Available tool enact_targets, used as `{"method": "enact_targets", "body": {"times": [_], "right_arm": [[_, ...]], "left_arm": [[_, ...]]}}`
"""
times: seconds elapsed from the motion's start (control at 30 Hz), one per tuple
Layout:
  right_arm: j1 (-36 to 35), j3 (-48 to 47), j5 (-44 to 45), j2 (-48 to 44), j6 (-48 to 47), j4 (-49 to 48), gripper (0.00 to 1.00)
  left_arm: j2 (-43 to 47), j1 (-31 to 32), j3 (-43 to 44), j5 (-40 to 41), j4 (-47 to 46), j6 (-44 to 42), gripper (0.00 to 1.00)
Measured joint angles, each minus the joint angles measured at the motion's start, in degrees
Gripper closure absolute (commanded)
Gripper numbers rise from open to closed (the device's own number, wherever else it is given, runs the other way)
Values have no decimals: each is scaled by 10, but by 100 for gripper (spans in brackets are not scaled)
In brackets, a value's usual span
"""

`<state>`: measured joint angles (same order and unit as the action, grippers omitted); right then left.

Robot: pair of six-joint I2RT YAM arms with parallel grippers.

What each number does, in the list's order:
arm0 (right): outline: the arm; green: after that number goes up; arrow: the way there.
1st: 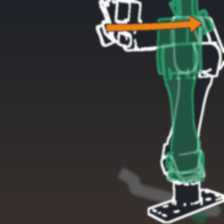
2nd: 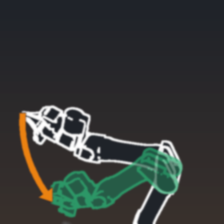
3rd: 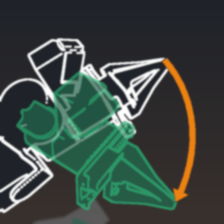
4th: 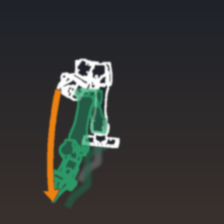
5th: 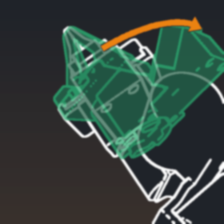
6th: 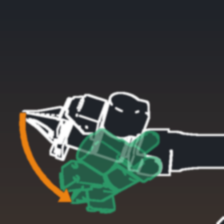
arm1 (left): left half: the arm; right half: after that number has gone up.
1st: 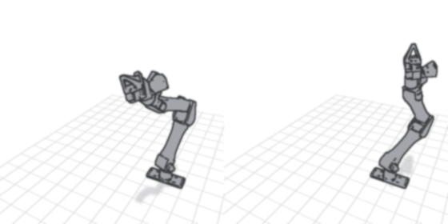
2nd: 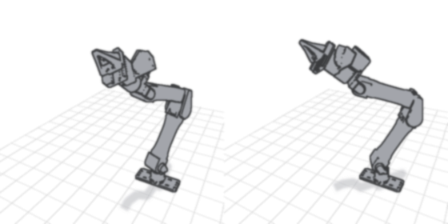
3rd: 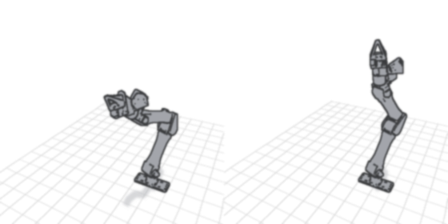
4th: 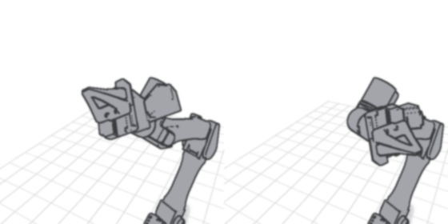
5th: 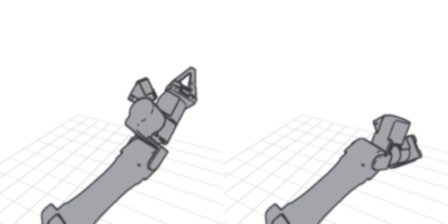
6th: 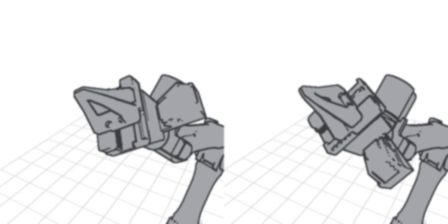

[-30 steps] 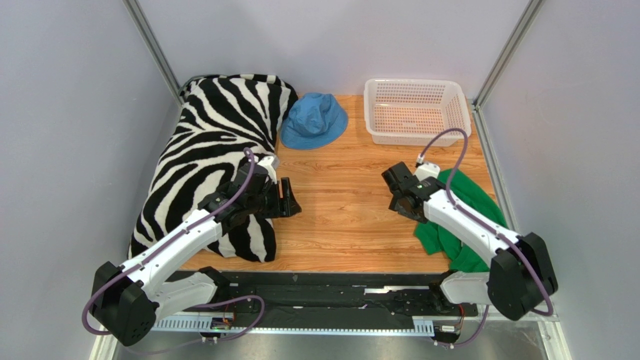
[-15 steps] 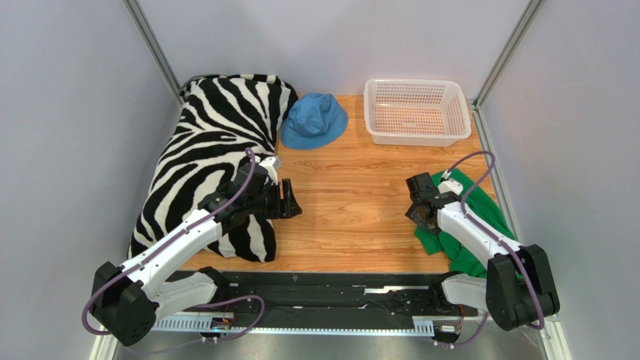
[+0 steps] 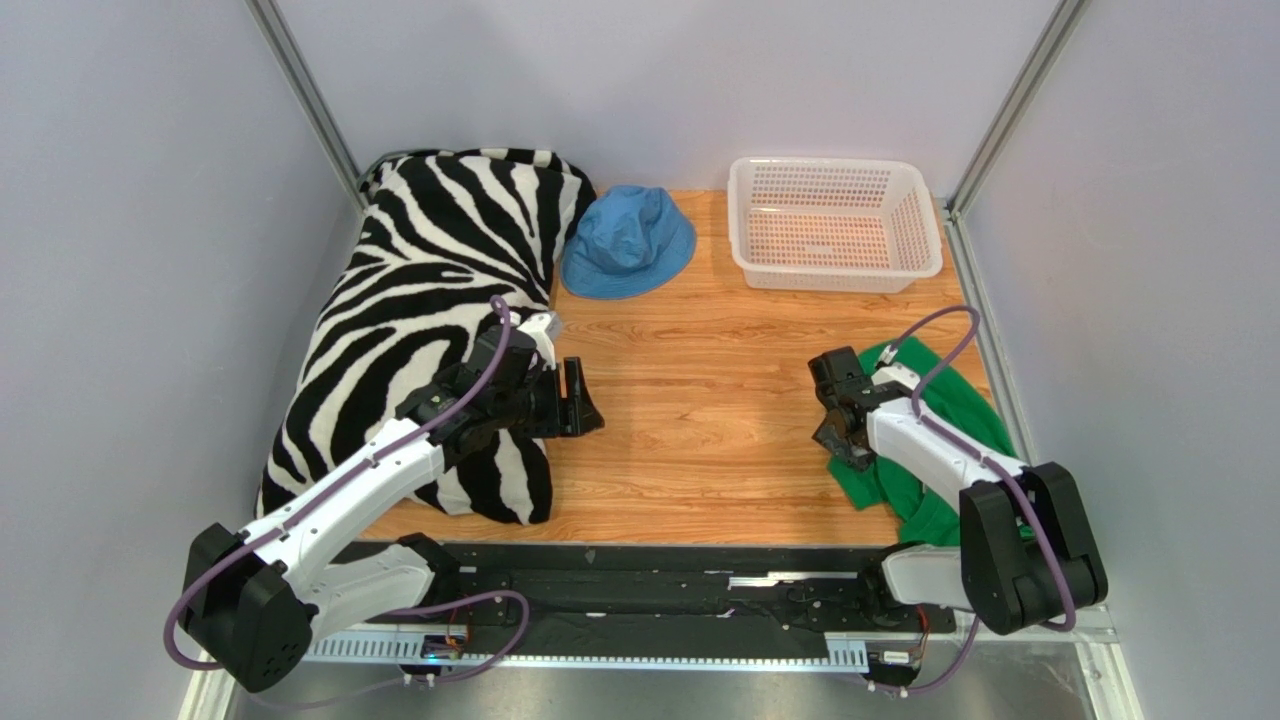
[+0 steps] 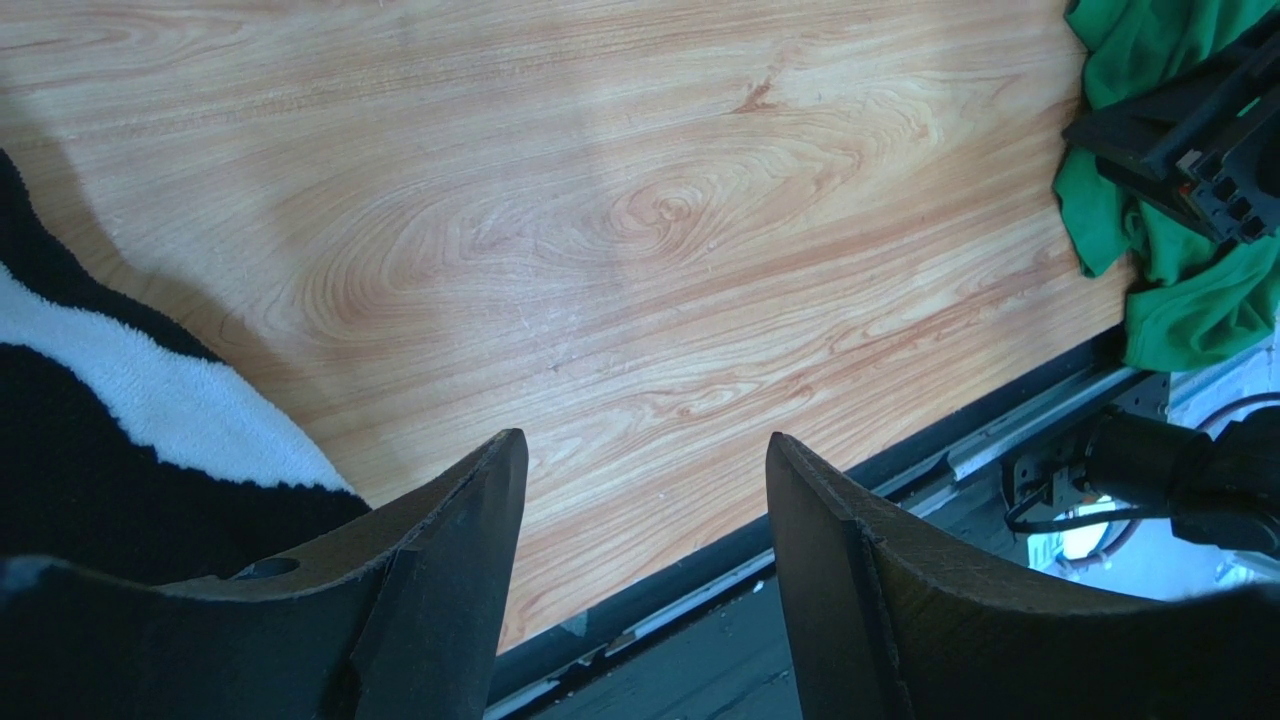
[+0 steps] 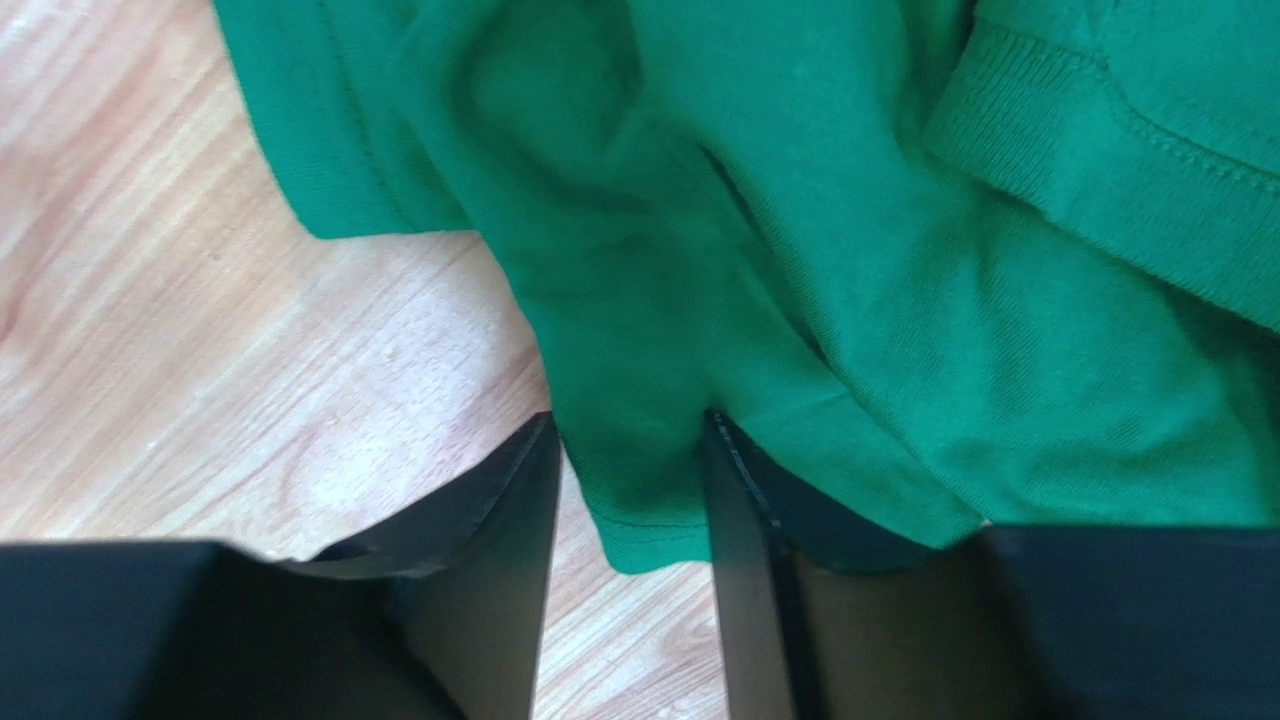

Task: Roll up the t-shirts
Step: Move the T-shirt to the corner of the board.

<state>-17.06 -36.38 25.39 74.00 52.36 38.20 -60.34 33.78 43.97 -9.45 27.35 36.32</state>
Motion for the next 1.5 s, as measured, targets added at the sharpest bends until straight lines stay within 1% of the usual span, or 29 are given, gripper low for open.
{"method": "enact_targets", "body": {"times": [0.03,0.1,0.13,0.27,0.33,0.4,0.47,0.5,0.53,0.57,0.6,0.67,0.7,0.73,0.83,0.93,1.0,1.07,1.13,1.2,1.23,1.27,1.37,1.5], "right_arm": [[0,0,0,5,1,1,70],[0,0,0,10,1,3,86],[0,-2,0,11,0,5,100],[-9,-28,-13,23,-7,12,100],[-44,-80,-10,58,-10,30,100],[-104,-183,-7,125,-14,60,100],[-171,-317,-4,208,-23,75,100],[-205,-398,-2,257,-30,79,91],[-231,-452,-2,289,-35,74,82],[-259,-507,-1,320,-42,74,71],[-280,-549,-2,344,-50,73,52],[-314,-577,-10,356,-64,71,36],[-322,-575,-10,352,-73,78,30],[-323,-569,-10,345,-78,83,29],[-296,-515,-3,298,-92,92,29],[-259,-438,13,216,-89,107,32],[-235,-378,24,151,-84,111,34],[-202,-303,26,78,-76,110,35],[-164,-236,24,13,-71,113,35],[-117,-182,17,-39,-70,115,35],[-104,-170,15,-49,-70,116,35],[-64,-142,11,-75,-71,117,35],[-10,-115,-6,-111,-83,115,35],[31,-112,-27,-123,-105,105,36]], "left_arm": [[0,0,0,1,0,1,33],[-3,0,0,1,-2,4,33],[-5,0,0,1,-2,5,33],[-7,0,0,7,-2,12,33],[-6,0,0,21,1,17,33],[-3,0,0,42,7,24,33],[3,0,0,64,16,31,32],[7,0,0,75,20,35,32],[12,0,0,86,24,38,32],[19,0,0,96,29,41,32],[25,0,0,103,32,43,32],[40,0,0,115,39,45,32],[43,0,0,118,39,45,32],[46,0,0,121,40,44,32],[41,0,-2,120,35,44,33],[18,1,-3,104,21,45,38],[-10,14,-3,96,5,46,40],[-38,40,-2,94,-7,49,41],[-81,86,14,96,-12,54,44],[-134,134,42,96,-29,61,45],[-165,158,59,96,-39,66,46],[-193,176,74,95,-56,71,46],[-268,221,119,95,-89,84,46],[-367,261,188,95,-131,97,46]]}}
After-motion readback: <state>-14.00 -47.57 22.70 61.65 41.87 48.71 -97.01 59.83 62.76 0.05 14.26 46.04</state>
